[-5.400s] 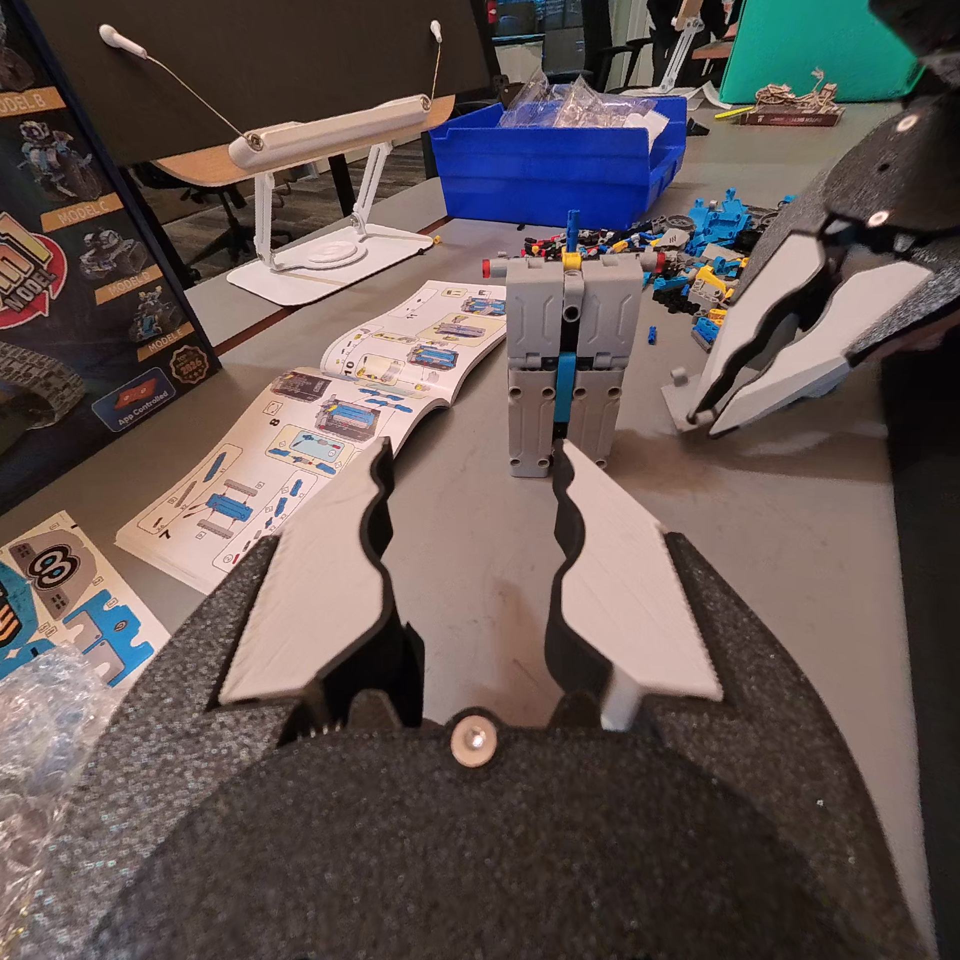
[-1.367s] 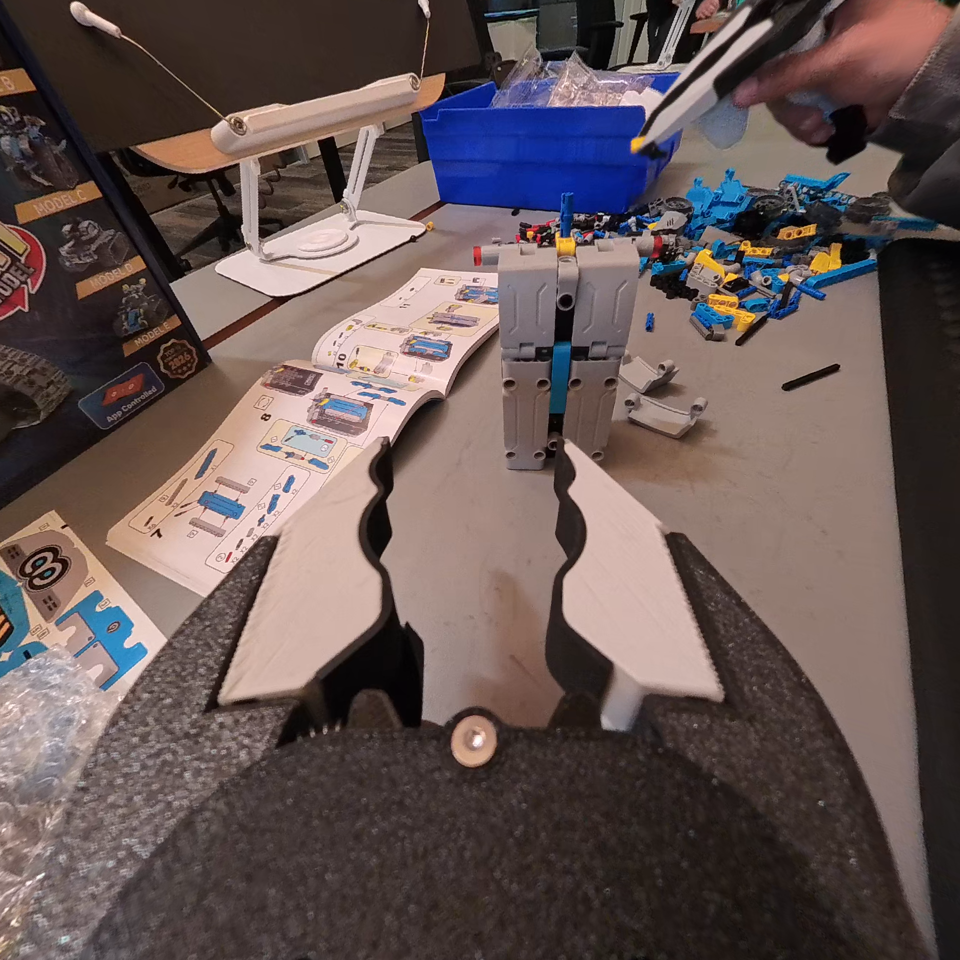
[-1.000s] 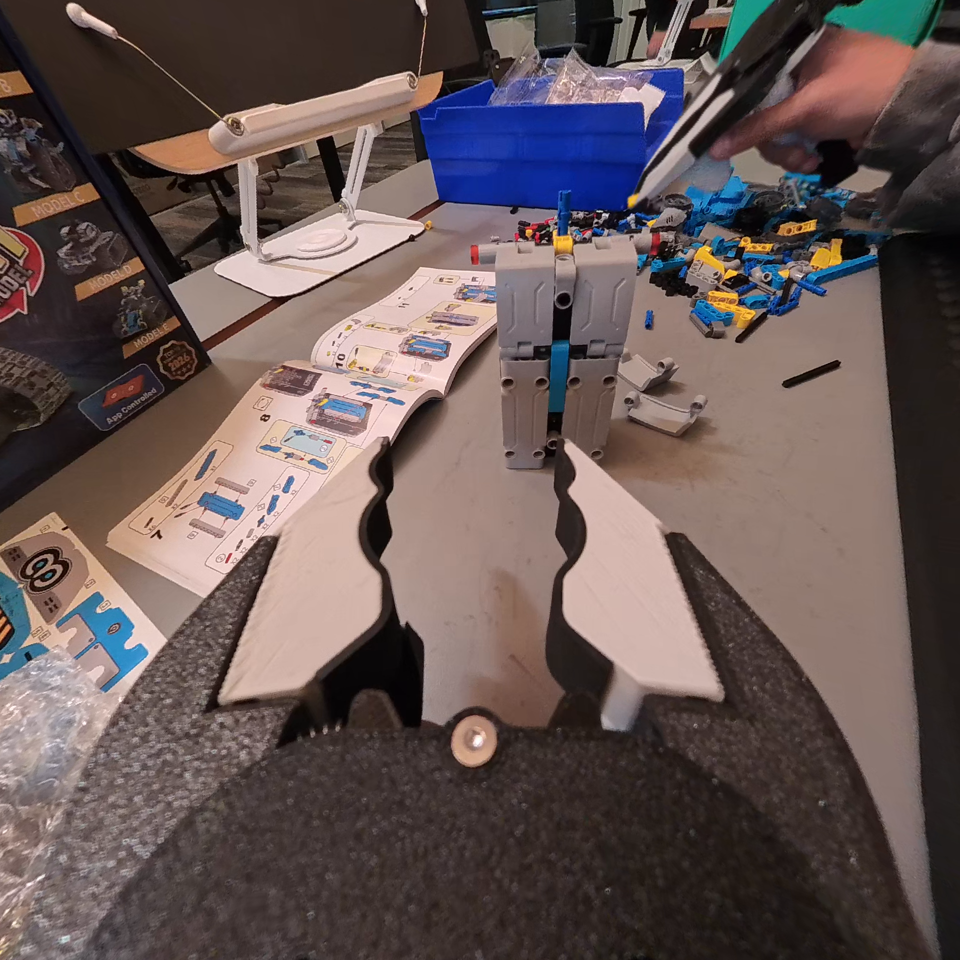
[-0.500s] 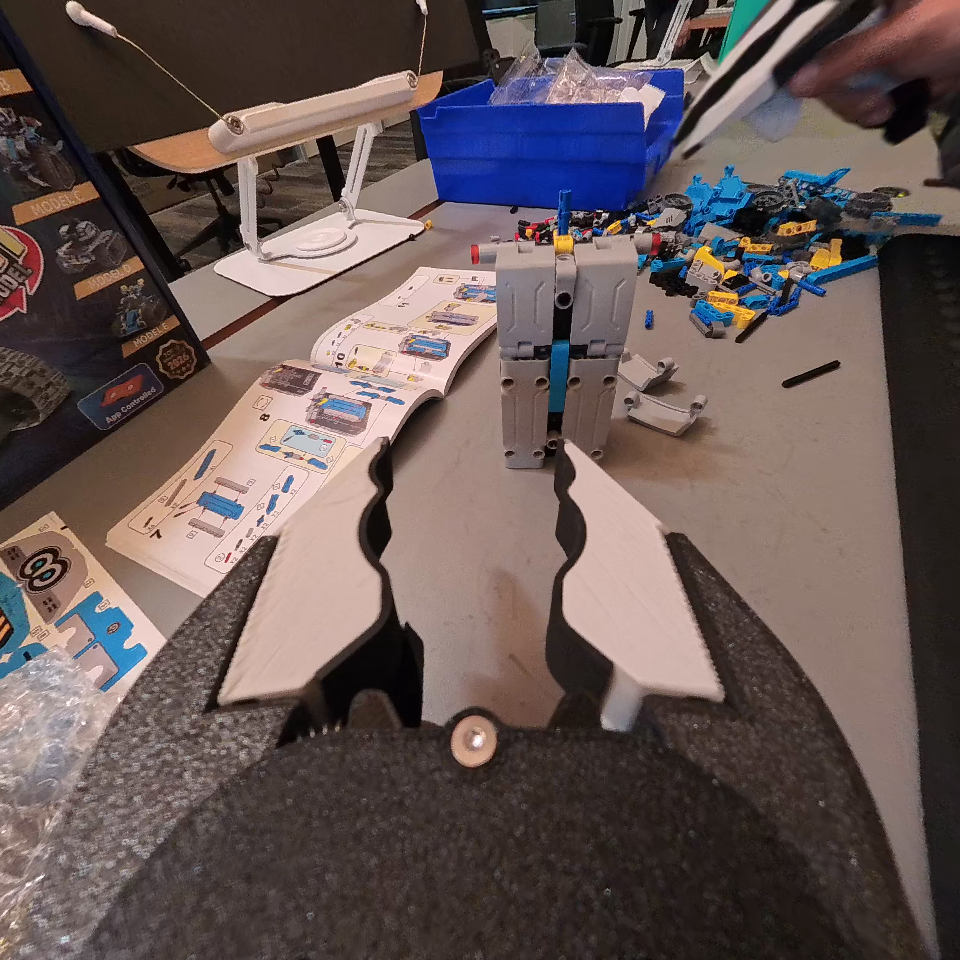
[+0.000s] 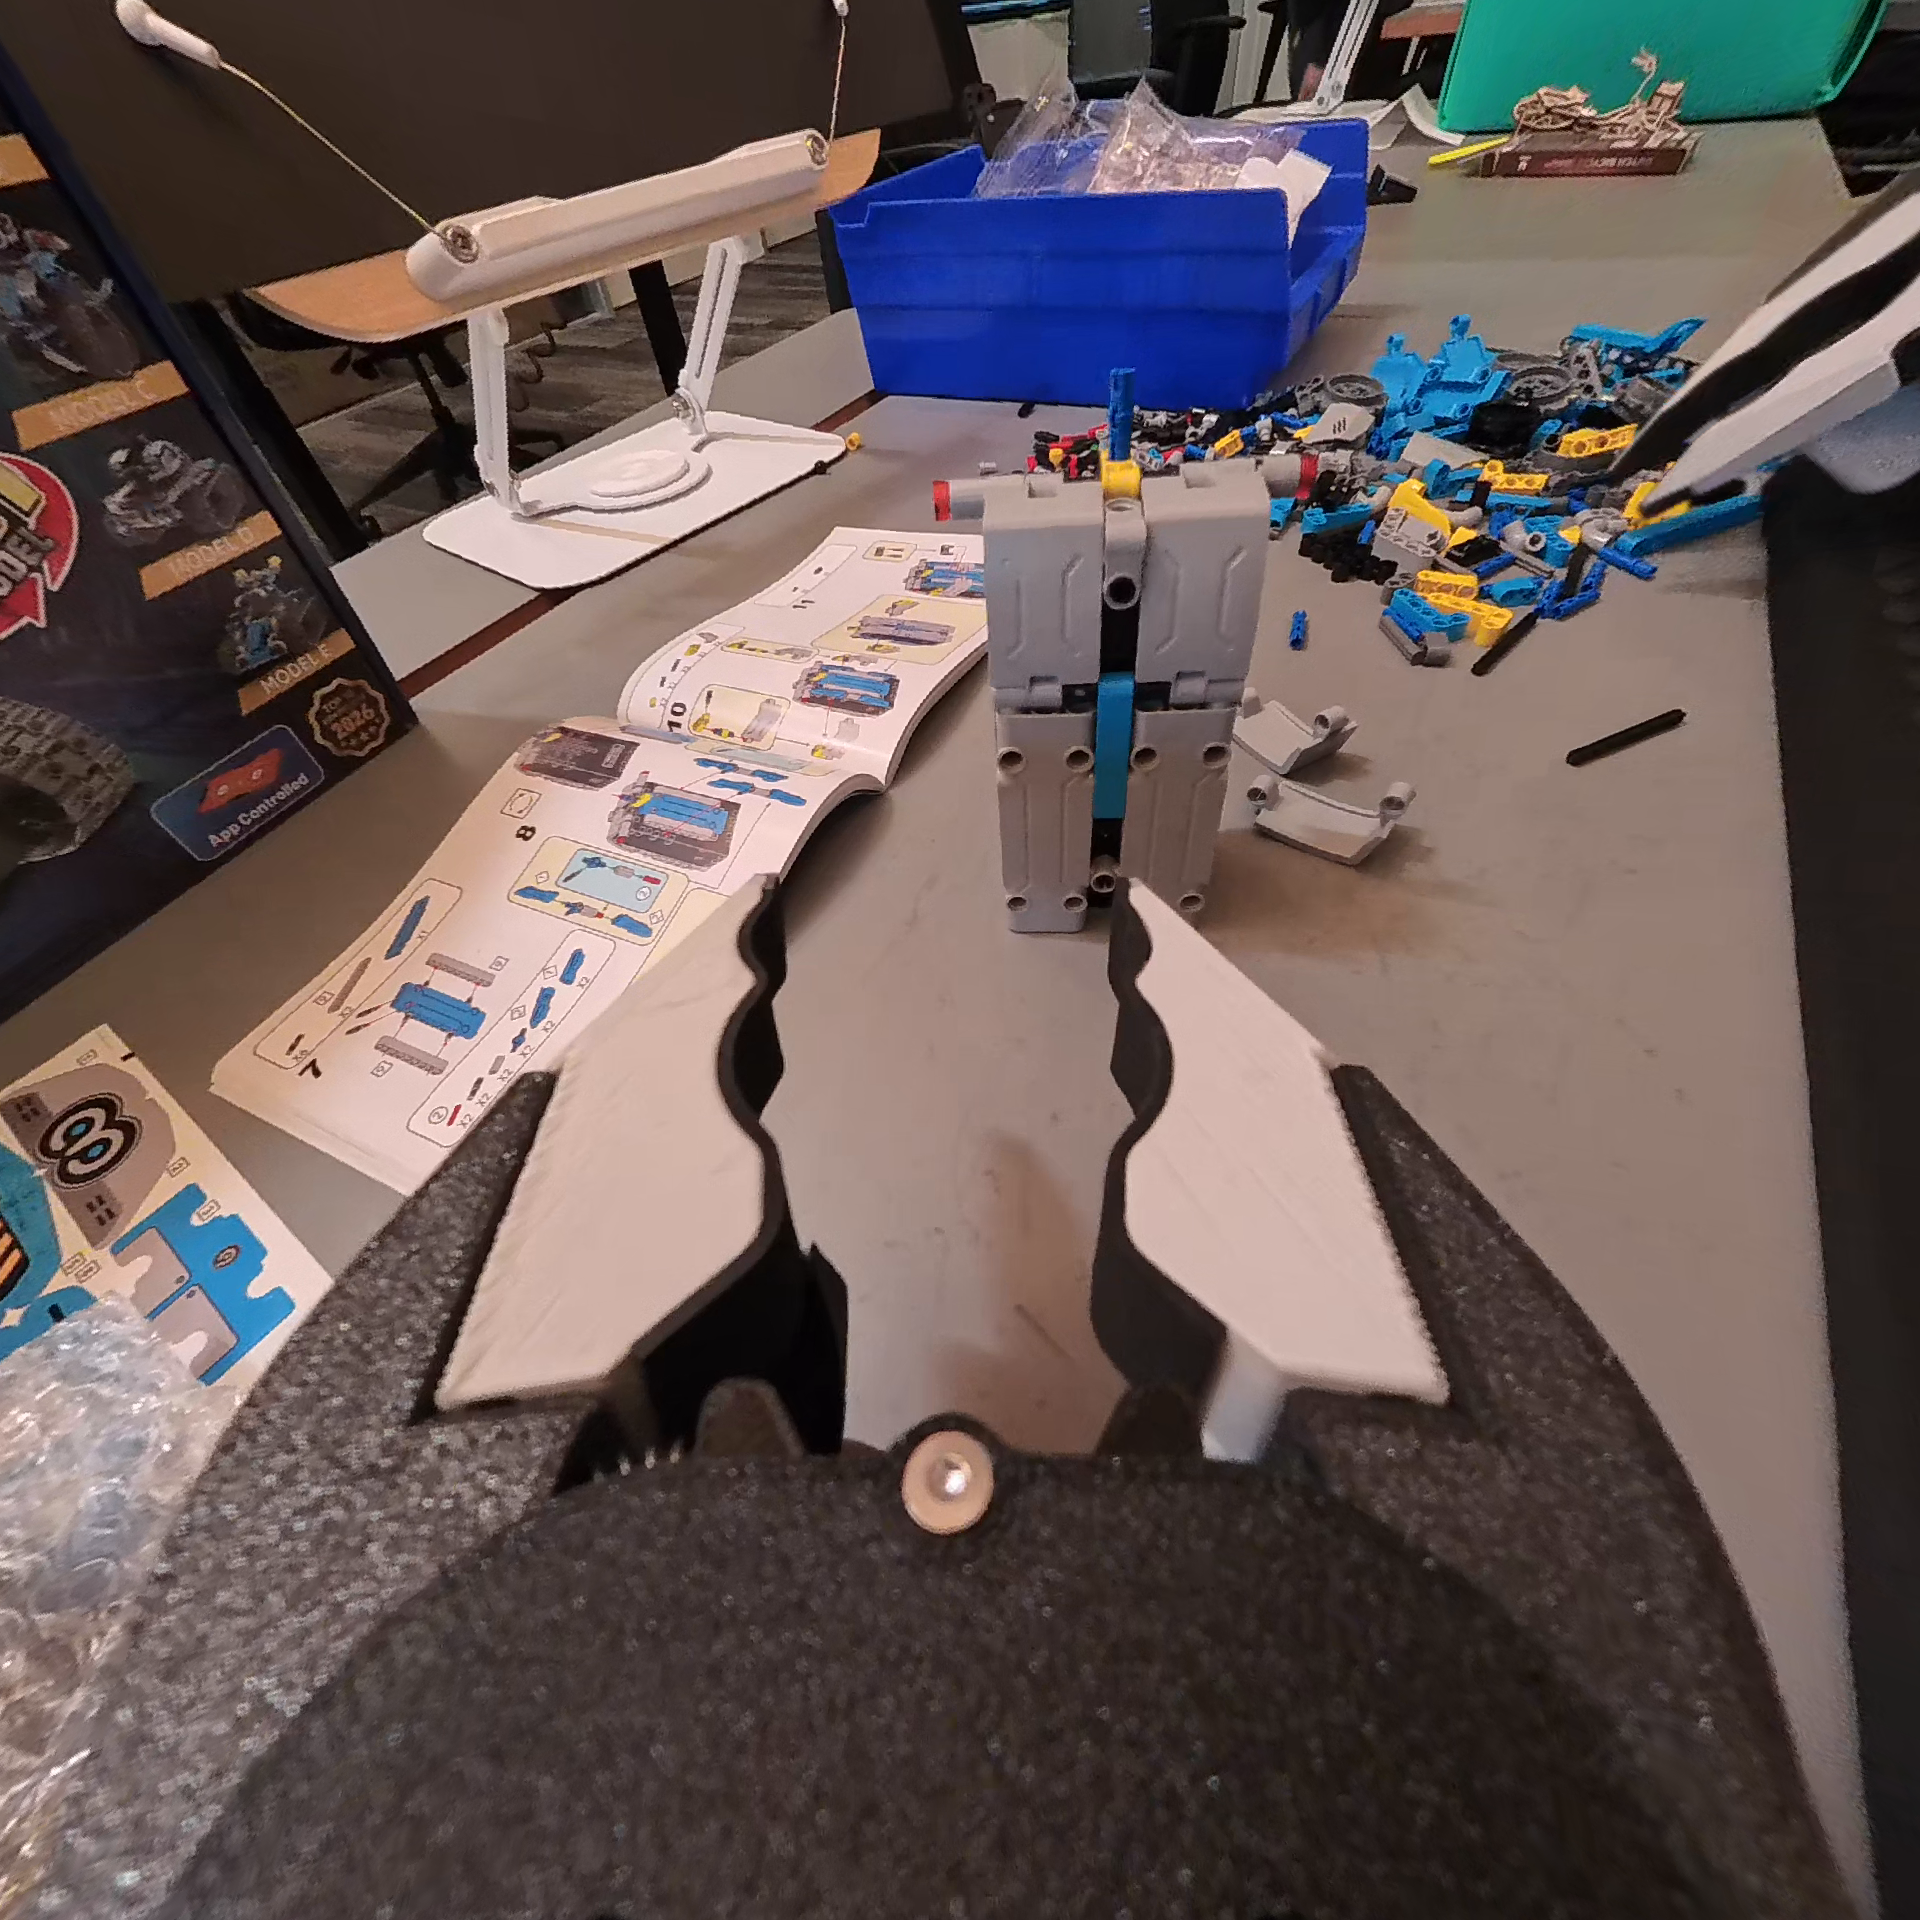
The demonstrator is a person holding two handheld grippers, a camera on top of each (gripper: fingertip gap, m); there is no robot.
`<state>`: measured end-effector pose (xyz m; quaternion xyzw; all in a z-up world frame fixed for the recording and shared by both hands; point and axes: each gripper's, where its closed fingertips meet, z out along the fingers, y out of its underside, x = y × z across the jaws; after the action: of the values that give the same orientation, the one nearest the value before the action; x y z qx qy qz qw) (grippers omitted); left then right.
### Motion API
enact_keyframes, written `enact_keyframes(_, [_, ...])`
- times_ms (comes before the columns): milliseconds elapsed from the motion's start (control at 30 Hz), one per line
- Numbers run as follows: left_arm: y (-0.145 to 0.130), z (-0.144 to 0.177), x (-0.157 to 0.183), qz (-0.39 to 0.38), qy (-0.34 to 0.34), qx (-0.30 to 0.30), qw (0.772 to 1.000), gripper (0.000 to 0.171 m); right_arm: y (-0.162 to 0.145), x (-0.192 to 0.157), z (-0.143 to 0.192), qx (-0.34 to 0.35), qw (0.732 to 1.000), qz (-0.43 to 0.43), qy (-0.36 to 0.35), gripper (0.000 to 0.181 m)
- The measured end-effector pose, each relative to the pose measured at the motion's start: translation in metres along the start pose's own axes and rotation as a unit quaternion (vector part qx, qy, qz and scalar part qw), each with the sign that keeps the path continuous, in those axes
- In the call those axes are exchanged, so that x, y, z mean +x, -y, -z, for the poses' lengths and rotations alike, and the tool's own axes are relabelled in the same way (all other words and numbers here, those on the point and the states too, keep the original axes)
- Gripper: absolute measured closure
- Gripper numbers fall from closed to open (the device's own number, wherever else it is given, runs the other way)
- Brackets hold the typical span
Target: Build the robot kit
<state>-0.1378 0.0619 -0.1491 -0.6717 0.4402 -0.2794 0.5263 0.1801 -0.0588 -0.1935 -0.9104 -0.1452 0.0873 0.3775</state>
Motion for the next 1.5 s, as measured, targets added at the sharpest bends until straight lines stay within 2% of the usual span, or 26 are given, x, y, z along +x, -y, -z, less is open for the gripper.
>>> enact_keyframes(200, [0.0, 0.0, 0.0, -0.005, 0.003, 0.0, 1.0, 0.109, 0.027, -0.022, -0.039, -0.013, 0.998, 0.055, -0.013, 0.157])
enact_keyframes(400, [0.0, 0.0, 0.0, -0.004, 0.002, 0.0, 1.0, 0.109, 0.02, -0.019, -0.056, -0.046, 0.999, 0.022, 0.003, 0.159])
enact_keyframes(467, [0.0, 0.0, 0.001, -0.006, 0.002, 0.0, 1.0, 0.109, 0.019, -0.018, -0.062, -0.06, 0.998, 0.026, 0.003, 0.173])
enact_keyframes(533, [0.0, 0.0, 0.001, -0.009, 0.003, 0.001, 1.0, 0.109, 0.024, -0.019, -0.059, -0.052, 0.998, 0.037, -0.005, 0.174])
enact_keyframes(600, [0.0, 0.0, 0.001, -0.012, 0.004, 0.001, 1.0, 0.109, 0.045, -0.021, -0.05, -0.009, 0.997, 0.068, -0.039, 0.174])
enact_keyframes(633, [0.0, 0.0, 0.001, -0.012, 0.004, 0.001, 1.0, 0.109, 0.057, -0.036, -0.046, 0.015, 0.995, 0.096, -0.028, 0.174])
enact_keyframes(700, [0.0, 0.0, 0.001, -0.009, 0.004, 0.001, 1.0, 0.109, 0.068, -0.088, -0.048, 0.038, 0.987, 0.15, 0.043, 0.173])
enact_keyframes(767, [0.0, 0.001, 0.0, -0.006, 0.003, 0.001, 1.0, 0.109, 0.058, -0.139, -0.058, 0.017, 0.979, 0.164, 0.12, 0.173])
enact_keyframes(800, [0.0, 0.001, 0.0, -0.005, 0.004, 0.002, 1.0, 0.109, 0.05, -0.151, -0.065, -0.002, 0.978, 0.166, 0.129, 0.173])
enact_keyframes(933, [0.0, 0.001, 0.002, -0.012, 0.002, 0.0, 1.0, 0.109, 0.041, -0.151, -0.079, -0.039, 0.98, 0.175, 0.087, 0.173])
enact_keyframes(1033, [-0.001, 0.0, 0.002, -0.016, 0.003, -0.003, 1.0, 0.109, 0.032, -0.157, -0.087, -0.062, 0.981, 0.155, 0.095, 0.172])
enact_keyframes(1100, [-0.001, 0.0, 0.002, -0.013, 0.003, -0.002, 1.0, 0.109, 0.034, -0.151, -0.087, -0.056, 0.983, 0.152, 0.085, 0.171])
enact_keyframes(1167, [-0.001, 0.001, 0.001, -0.009, 0.003, -0.001, 1.0, 0.109, 0.038, -0.144, -0.08, -0.044, 0.985, 0.142, 0.087, 0.152])
enact_keyframes(1200, [-0.001, 0.001, 0.001, -0.008, 0.003, 0.0, 1.0, 0.109, 0.043, -0.131, -0.072, -0.027, 0.987, 0.142, 0.072, 0.151])
enact_keyframes(1300, [-0.001, 0.001, 0.001, -0.008, 0.003, 0.001, 1.0, 0.109, 0.047, -0.049, -0.035, 0.011, 0.996, 0.092, -0.015, 0.16])
enact_keyframes(1400, [-0.001, 0.001, 0.001, -0.008, 0.003, -0.002, 1.0, 0.109, 0.012, 0.044, -0.002, -0.028, 0.993, 0.016, -0.113, 0.154])
enact_keyframes(1500, [-0.001, 0.001, 0.0, -0.004, 0.003, 0.0, 1.0, 0.109, -0.012, 0.082, 0.023, -0.038, 0.989, -0.013, -0.145, 0.154])
